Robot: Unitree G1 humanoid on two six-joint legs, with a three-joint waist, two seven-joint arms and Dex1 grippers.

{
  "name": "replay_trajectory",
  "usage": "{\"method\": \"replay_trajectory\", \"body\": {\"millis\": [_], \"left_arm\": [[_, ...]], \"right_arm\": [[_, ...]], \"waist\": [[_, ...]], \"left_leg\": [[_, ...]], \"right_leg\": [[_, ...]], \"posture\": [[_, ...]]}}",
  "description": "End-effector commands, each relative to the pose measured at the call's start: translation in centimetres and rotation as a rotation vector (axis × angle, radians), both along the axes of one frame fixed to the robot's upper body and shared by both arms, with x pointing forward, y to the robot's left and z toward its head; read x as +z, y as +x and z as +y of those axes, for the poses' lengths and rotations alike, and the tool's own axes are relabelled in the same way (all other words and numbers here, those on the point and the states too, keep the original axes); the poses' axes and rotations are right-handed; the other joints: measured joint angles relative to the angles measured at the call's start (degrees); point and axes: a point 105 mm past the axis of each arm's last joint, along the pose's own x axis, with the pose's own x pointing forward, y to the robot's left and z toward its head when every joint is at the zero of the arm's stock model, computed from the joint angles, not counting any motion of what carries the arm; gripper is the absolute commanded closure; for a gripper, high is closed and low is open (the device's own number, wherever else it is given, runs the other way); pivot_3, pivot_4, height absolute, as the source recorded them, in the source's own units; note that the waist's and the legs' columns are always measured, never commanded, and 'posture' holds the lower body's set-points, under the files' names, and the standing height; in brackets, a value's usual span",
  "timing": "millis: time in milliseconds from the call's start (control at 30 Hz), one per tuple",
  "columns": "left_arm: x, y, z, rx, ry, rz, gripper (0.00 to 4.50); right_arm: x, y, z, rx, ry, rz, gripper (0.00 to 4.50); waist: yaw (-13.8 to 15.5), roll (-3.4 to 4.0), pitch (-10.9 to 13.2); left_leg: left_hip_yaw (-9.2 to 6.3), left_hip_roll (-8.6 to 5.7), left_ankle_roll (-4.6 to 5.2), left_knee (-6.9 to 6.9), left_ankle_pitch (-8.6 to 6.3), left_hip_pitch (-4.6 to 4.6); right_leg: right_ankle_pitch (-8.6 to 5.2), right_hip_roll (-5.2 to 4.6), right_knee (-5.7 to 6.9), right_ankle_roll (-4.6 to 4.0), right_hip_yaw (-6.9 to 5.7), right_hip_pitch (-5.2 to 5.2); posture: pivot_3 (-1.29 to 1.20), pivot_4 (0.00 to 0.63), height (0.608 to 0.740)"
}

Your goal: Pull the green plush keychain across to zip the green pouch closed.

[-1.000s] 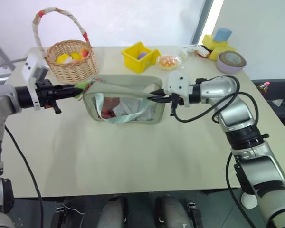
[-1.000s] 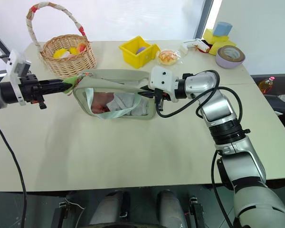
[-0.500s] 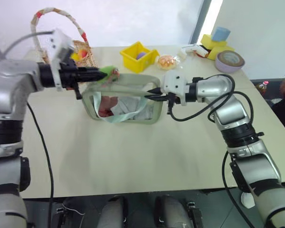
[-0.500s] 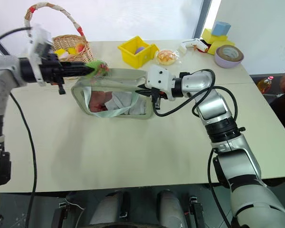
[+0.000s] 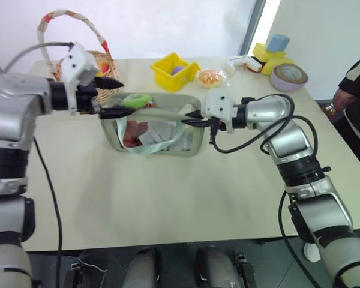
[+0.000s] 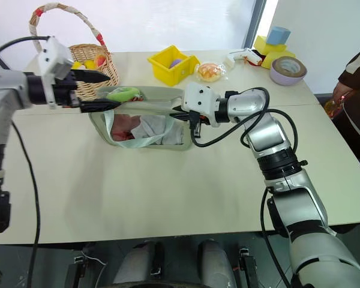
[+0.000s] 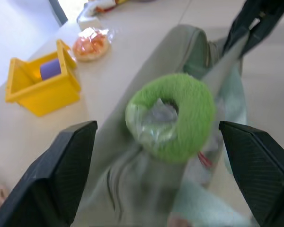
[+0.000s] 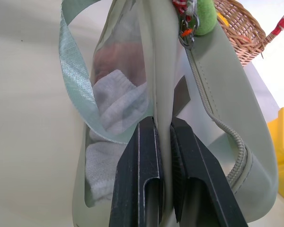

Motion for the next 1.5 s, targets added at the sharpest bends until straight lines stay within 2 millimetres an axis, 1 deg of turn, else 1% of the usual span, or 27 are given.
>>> {"method": "replay_trajectory", "body": {"millis": [33,133,167,233,367,500,533,600,733,800,933,1000,1033,1100,1133,1167,1233,1300,1333,1400,1500], "left_arm": [[0.0,-1.3,2.6,0.039,0.025,0.018,0.4],[-2.1,-0.9,4.2,0.111,0.021,0.053,0.4],[-2.8,-0.7,4.6,0.126,0.026,0.054,0.4],[-3.4,-0.5,4.7,0.139,0.022,0.046,0.4],[-3.8,1.0,3.2,0.144,-0.071,0.019,0.4],[-3.5,1.6,2.7,0.142,-0.106,0.013,0.4],[-3.5,1.6,2.6,0.138,-0.101,0.014,0.64],[-3.7,1.1,2.5,0.114,-0.093,0.03,1.27],[-3.8,0.7,2.8,0.108,-0.089,0.041,3.26],[-3.9,0.7,2.8,0.114,-0.082,0.046,4.41],[-4.3,0.6,2.8,0.115,-0.063,0.061,4.46],[-4.2,0.6,2.8,0.114,-0.064,0.055,4.5],[-4.2,0.5,2.8,0.115,-0.064,0.054,4.5],[-4.2,0.5,2.8,0.115,-0.064,0.053,4.5],[-4.2,0.5,2.7,0.114,-0.063,0.053,4.5],[-4.3,0.4,2.7,0.112,-0.064,0.055,4.5],[-4.3,0.3,2.6,0.109,-0.064,0.059,4.5],[-4.4,0.3,2.5,0.108,-0.06,0.057,4.5],[-4.4,0.3,2.5,0.108,-0.058,0.057,4.5],[-4.4,0.4,2.4,0.107,-0.058,0.057,4.5],[-4.3,0.4,2.2,0.104,-0.054,0.053,4.5]], "right_arm": [[1.5,-0.1,0.3,0.02,0.009,-0.051,4.5],[1.5,-0.1,0.5,0.025,0.009,-0.052,4.5],[1.5,-0.1,0.5,0.028,0.009,-0.052,4.5],[1.5,-0.2,0.6,0.032,0.009,-0.05,4.5],[1.6,-0.3,0.8,0.044,0.008,-0.046,4.5],[1.5,-0.3,0.8,0.046,0.003,-0.043,4.5],[1.5,-0.3,0.7,0.045,0.003,-0.043,4.5],[1.5,-0.3,0.6,0.039,0.002,-0.043,4.5],[1.5,-0.3,0.5,0.031,0.006,-0.042,4.5],[1.6,-0.2,0.5,0.029,0.01,-0.041,4.5],[2.0,-0.1,0.4,0.022,0.021,-0.035,4.5],[2.2,-0.1,0.2,0.016,0.02,-0.031,3.69],[2.4,-0.1,0.0,0.015,0.016,-0.026,3.35],[2.8,-0.1,-0.2,0.012,0.007,-0.021,2.46],[3.3,0.0,-0.4,0.006,0.009,-0.026,1.86],[4.0,-0.1,-0.4,0.007,0.02,-0.025,1.38],[5.6,-0.3,0.0,0.019,0.056,-0.032,1.38],[7.0,-1.0,1.4,0.06,0.124,-0.025,1.38],[7.3,-1.3,2.0,0.077,0.146,-0.02,1.38],[7.6,-1.9,3.6,0.118,0.172,-0.013,1.38],[6.8,-2.2,6.6,0.142,0.172,-0.017,1.38]], "waist": [[-0.16,0.01,0.0],[0.01,0.02,-0.01],[0.15,0.02,-0.01],[0.47,0.01,-0.01],[0.88,0.01,-0.01],[0.73,0.01,-0.01],[0.57,0.01,-0.01],[0.51,0.01,-0.01],[0.63,0.01,-0.01],[0.64,0.01,-0.01],[0.66,0.01,-0.01],[0.66,0.01,-0.01],[0.66,0.01,-0.01],[0.66,0.01,-0.01],[0.67,0.01,-0.01],[0.67,0.01,-0.01],[0.67,0.02,-0.01],[0.6,0.02,-0.01],[0.58,0.02,-0.01],[0.57,0.02,-0.01],[0.59,0.01,-0.01]], "left_leg": [[0.0,0.0,0.0,-0.01,0.0,0.0],[-0.03,0.01,0.01,-0.01,-0.01,0.01],[-0.03,0.02,0.03,0.01,-0.02,0.02],[-0.03,0.02,0.09,0.01,-0.05,0.01],[-0.02,0.02,0.04,0.02,-0.02,-0.01],[-0.02,-0.02,0.02,0.03,-0.01,-0.01],[-0.02,-0.02,0.02,0.02,-0.01,-0.01],[0.0,-0.02,0.01,0.02,-0.01,0.0],[0.0,-0.01,0.0,0.02,0.0,0.0],[0.0,-0.02,0.01,0.02,-0.01,0.0],[0.0,-0.01,0.01,0.02,0.0,0.0],[0.0,-0.01,0.01,0.02,-0.01,0.0],[0.0,-0.01,0.01,0.02,-0.01,0.0],[0.0,-0.01,0.01,0.02,-0.01,-0.01],[0.0,-0.01,0.01,0.02,-0.01,0.0],[0.0,-0.01,0.01,0.02,-0.01,0.0],[0.0,-0.01,0.02,0.02,-0.01,-0.01],[-0.01,0.0,0.02,0.0,-0.01,0.0],[-0.01,0.0,0.02,0.0,-0.01,0.0],[-0.01,0.0,0.01,0.0,-0.01,0.0],[-0.01,0.0,0.01,0.0,-0.01,0.0]], "right_leg": [[0.0,-0.01,0.0,0.0,0.0,0.0],[0.0,-0.05,0.02,0.0,-0.01,0.03],[0.0,-0.04,0.02,0.0,-0.01,0.04],[0.0,-0.04,0.02,0.0,-0.01,0.04],[0.0,-0.08,0.01,0.0,-0.01,0.03],[0.0,-0.06,0.01,0.0,-0.02,0.03],[0.0,-0.05,0.01,0.0,-0.02,0.03],[0.0,-0.05,0.01,0.0,-0.02,0.02],[0.0,-0.05,0.02,0.0,-0.02,0.02],[0.0,-0.05,0.02,0.0,-0.02,0.02],[0.0,-0.05,0.02,0.0,-0.02,0.02],[0.0,-0.05,0.02,0.0,-0.02,0.02],[0.0,-0.05,0.02,0.0,-0.02,0.02],[0.0,-0.05,0.02,0.0,-0.02,0.02],[0.0,-0.06,0.02,0.0,-0.02,0.02],[0.0,-0.06,0.01,0.0,-0.02,0.02],[0.0,-0.06,0.02,0.0,-0.02,0.02],[0.0,-0.06,0.01,0.0,-0.02,0.02],[0.0,-0.05,0.02,0.0,-0.02,0.02],[0.0,-0.04,0.02,0.0,-0.02,0.02],[0.0,-0.05,0.03,0.0,-0.02,0.02]], "posture": [[0.0,0.15,0.739],[0.0,0.15,0.739],[0.0,0.15,0.739],[0.0,0.15,0.739],[0.0,0.15,0.739],[0.0,0.15,0.739],[0.0,0.15,0.739],[0.0,0.15,0.739],[0.0,0.15,0.739],[0.0,0.15,0.739],[0.0,0.15,0.739],[0.0,0.15,0.739],[0.0,0.15,0.739],[0.0,0.15,0.739],[0.0,0.15,0.739],[0.0,0.15,0.739],[0.0,0.15,0.739],[0.0,0.15,0.739],[0.0,0.15,0.739],[0.0,0.15,0.739],[0.0,0.15,0.739]]}}
